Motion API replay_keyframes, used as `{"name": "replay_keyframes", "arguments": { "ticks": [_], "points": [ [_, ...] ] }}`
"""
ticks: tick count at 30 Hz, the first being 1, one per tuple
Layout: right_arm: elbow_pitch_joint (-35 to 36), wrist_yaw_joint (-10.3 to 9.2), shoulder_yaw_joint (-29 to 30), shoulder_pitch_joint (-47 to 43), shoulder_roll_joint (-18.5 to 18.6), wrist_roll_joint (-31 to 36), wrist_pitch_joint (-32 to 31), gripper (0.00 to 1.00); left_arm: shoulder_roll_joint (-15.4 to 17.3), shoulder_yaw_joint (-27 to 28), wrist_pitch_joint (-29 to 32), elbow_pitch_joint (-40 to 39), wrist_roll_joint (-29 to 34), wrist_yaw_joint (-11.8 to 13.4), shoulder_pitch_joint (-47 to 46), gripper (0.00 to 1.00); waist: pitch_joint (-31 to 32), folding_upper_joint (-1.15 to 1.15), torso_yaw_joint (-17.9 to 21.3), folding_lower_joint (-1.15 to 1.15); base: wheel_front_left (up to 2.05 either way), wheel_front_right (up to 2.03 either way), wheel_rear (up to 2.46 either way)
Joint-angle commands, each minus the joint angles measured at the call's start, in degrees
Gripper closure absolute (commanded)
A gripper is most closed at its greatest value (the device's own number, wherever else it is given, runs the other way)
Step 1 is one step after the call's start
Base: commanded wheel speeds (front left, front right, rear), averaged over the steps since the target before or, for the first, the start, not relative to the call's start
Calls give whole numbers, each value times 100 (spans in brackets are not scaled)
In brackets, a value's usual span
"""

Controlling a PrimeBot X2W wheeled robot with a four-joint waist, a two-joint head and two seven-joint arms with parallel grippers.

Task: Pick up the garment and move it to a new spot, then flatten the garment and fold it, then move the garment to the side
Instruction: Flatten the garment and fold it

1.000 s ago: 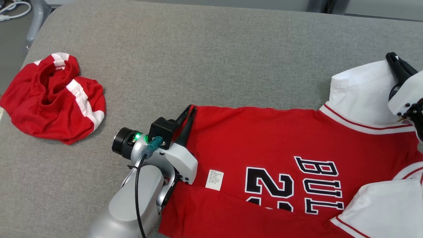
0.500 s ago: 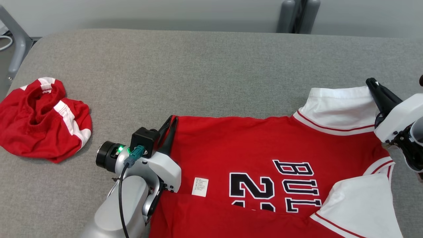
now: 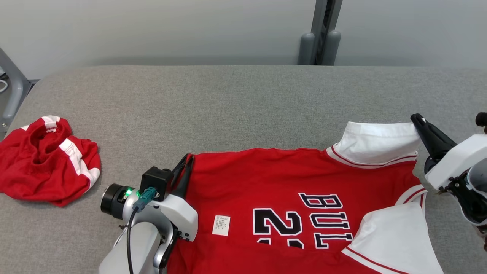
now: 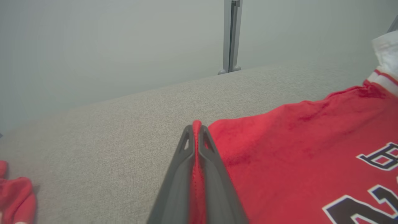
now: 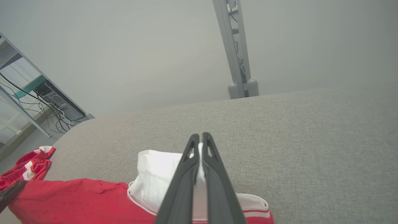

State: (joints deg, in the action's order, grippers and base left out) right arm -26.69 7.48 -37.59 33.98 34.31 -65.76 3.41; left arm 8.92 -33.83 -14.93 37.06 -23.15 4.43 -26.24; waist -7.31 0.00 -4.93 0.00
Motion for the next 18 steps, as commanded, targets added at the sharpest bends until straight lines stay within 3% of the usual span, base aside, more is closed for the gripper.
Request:
{"name": "replay_keyframes", "arguments": {
  "ticks": [1, 18],
  "points": [
    [25, 3, -3, -82, 16, -58, 34, 100, 51, 9, -29, -18, -16, 19, 37, 100, 35, 0, 16, 0, 0, 0, 0],
    [726, 3, 130, -1045, 319, -411, 50, 100, 441, -238, 184, -603, -58, -95, 658, 100, 379, 0, 58, 0, 0, 0, 0]
  ]
}}
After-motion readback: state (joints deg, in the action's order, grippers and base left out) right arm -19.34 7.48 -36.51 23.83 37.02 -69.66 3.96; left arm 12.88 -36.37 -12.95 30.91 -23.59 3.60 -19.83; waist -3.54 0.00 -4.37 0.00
